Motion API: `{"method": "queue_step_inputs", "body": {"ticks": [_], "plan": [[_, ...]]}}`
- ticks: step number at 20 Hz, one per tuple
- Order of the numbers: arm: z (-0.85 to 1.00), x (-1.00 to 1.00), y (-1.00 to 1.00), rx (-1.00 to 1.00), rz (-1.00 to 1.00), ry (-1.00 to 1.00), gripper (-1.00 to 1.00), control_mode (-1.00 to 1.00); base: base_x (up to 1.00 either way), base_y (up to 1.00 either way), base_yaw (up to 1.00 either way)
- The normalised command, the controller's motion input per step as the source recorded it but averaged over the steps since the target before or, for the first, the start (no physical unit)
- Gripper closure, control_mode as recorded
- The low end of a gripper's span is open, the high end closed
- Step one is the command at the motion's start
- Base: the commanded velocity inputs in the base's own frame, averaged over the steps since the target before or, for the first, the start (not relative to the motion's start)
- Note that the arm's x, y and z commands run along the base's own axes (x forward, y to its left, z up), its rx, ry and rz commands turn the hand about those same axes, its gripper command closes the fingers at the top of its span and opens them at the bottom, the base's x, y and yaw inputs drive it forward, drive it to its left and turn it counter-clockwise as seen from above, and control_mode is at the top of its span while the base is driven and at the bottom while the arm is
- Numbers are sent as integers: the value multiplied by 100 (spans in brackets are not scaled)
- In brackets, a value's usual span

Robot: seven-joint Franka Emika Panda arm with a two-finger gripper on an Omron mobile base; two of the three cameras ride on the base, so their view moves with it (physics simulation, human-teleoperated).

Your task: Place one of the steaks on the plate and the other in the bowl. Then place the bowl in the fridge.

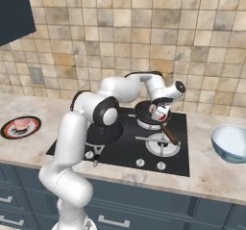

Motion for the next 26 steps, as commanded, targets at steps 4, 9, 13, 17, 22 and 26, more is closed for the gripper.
{"method": "queue_step_inputs", "body": {"ticks": [4, 9, 13, 17, 22, 26], "plan": [[11, -88, 5, 12, 0, -99, 100, -100, 0, 0, 0], [66, -39, -8, 20, 0, -85, 100, -100, 0, 0, 0], [84, -29, -53, 24, -3, -54, 100, -100, 0, 0, 0], [76, -76, -76, 6, -4, -2, 100, -100, 0, 0, 0], [58, -100, -49, -8, -1, 9, 100, -100, 0, 0, 0], [7, -88, -12, -37, -3, 21, 100, -100, 0, 0, 0]]}}
